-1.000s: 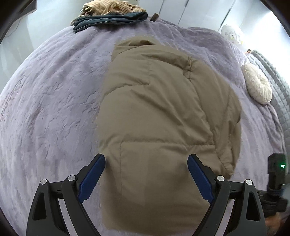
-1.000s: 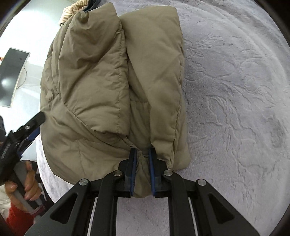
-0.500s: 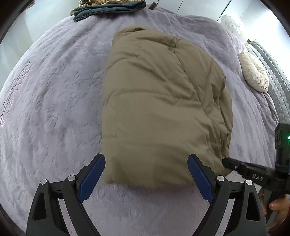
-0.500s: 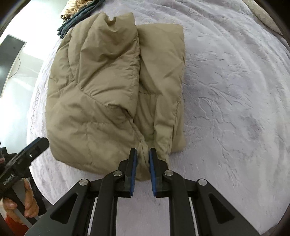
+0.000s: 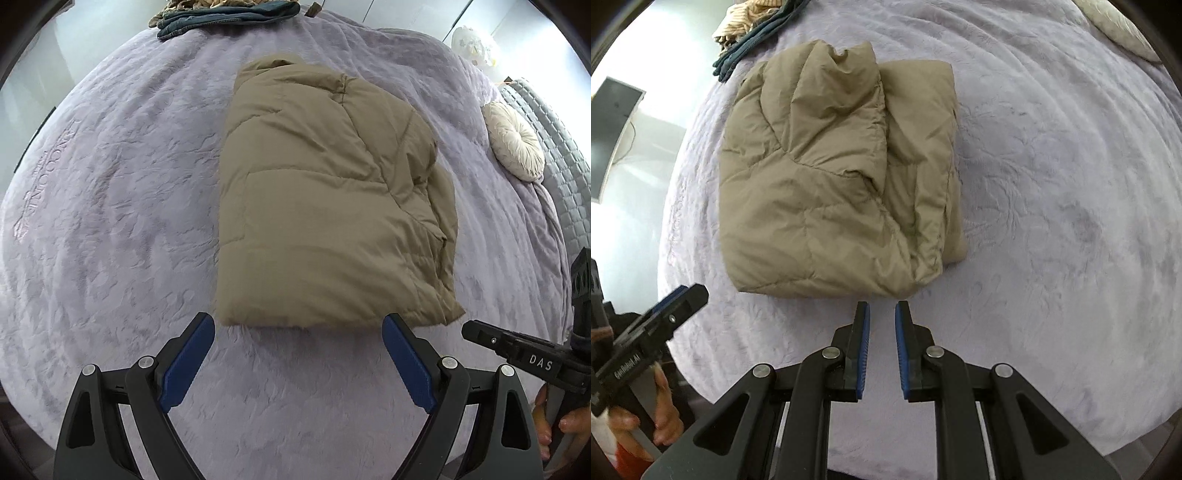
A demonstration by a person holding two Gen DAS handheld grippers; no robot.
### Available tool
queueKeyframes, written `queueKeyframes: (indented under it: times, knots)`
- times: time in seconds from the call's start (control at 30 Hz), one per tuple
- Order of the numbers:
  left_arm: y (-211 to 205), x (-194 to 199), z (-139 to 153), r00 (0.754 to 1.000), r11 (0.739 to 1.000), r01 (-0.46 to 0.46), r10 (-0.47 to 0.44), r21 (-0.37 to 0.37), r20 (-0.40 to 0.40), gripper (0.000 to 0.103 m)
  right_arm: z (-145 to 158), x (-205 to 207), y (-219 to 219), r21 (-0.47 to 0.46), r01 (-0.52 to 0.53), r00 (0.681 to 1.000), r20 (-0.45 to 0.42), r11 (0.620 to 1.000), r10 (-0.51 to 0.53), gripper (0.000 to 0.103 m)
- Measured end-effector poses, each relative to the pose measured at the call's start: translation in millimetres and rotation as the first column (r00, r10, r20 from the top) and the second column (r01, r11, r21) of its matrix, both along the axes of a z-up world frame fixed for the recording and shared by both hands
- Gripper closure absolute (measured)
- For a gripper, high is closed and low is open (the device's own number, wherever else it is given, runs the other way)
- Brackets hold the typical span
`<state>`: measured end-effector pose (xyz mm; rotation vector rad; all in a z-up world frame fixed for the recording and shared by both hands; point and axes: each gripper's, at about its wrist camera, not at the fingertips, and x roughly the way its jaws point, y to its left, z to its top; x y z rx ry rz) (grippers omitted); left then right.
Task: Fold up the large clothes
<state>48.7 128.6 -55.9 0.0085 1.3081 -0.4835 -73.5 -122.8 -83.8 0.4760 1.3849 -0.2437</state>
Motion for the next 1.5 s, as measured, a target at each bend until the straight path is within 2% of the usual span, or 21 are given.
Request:
queueKeyframes:
  times: [0.17,0.3,0.33,0.4,0.43,0.5,0.57,0.7,0.73,0.87,0.93,1.07,1.2,1.37,1.5]
  knots:
    - [10.1,-15.9,21.1,1.0,1.0,0.011,-0.011,0.002,0.025,0.01,17.9,-3.6,7.0,0.007,-0.011,1.0,0.016,1.0,0.011,0.088]
    - [15.2,-21.6,39.8,0.999,0.999,0.028,-0.029,0.017,0.046,0.01,45.0,-2.2,13.6,-0.02,-0.007,0.998,0.062,1.0,0.008,0.086]
    - [16.8,-21.9,46.5,0.998,1.0,0.024,-0.025,0.017,0.059,0.01,52.4,-1.2,15.4,-0.033,-0.007,0.997,0.073,0.999,0.009,0.084]
    - [19.3,-20.6,59.2,0.997,1.0,0.01,-0.011,0.009,0.081,0.01,66.6,0.7,19.2,-0.057,-0.003,0.995,0.099,0.998,0.009,0.055]
    - [19.2,-19.9,65.2,0.996,1.0,0.005,-0.005,0.003,0.09,0.01,73.8,1.4,21.0,-0.061,0.0,0.993,0.118,0.998,0.007,0.051]
    - [19.7,-18.6,76.1,0.994,1.0,-0.004,0.006,-0.011,0.108,0.01,84.9,4.0,24.4,-0.071,-0.001,0.99,0.143,0.998,0.011,0.051]
    - [19.8,-16.8,87.9,0.992,1.0,-0.011,0.013,-0.024,0.129,0.0,93.2,6.5,29.5,-0.092,-0.004,0.988,0.152,0.996,0.019,0.051]
    - [16.9,-18.6,106.3,0.986,1.0,-0.013,0.017,-0.024,0.167,0.0,109.2,10.4,40.1,-0.149,-0.015,0.984,0.174,0.989,0.041,0.048]
    - [16.2,-19.0,109.5,0.984,1.0,-0.017,0.02,-0.018,0.175,0.0,113.5,11.0,43.0,-0.173,-0.017,0.982,0.181,0.985,0.049,0.046]
    - [16.6,-21.8,125.7,0.973,0.999,-0.041,0.039,0.004,0.228,0.0,128.7,9.8,52.0,-0.264,-0.01,0.972,0.224,0.965,0.071,0.022]
    - [17.3,-23.1,133.4,0.964,0.999,-0.054,0.05,0.008,0.263,0.0,136.2,9.3,54.3,-0.309,0.003,0.967,0.244,0.951,0.076,0.021]
    - [16.9,-27.2,147.1,0.94,0.996,-0.076,0.059,0.038,0.337,0.0,149.3,9.6,57.0,-0.371,0.02,0.957,0.277,0.928,0.09,0.006]
    - [18.9,-26.4,154.1,0.933,0.995,-0.093,0.072,0.042,0.352,0.0,155.3,9.2,60.1,-0.407,0.037,0.952,0.292,0.913,0.092,0.006]
    - [22.0,-28.2,159.5,0.917,0.989,-0.14,0.108,0.057,0.383,0.0,159.0,6.6,57.1,-0.408,0.072,0.948,0.312,0.91,0.065,0.006]
    - [25.2,-27.5,159.8,0.916,0.986,-0.155,0.12,0.06,0.383,0.0,159.5,6.8,57.7,-0.413,0.075,0.948,0.311,0.908,0.063,0.006]
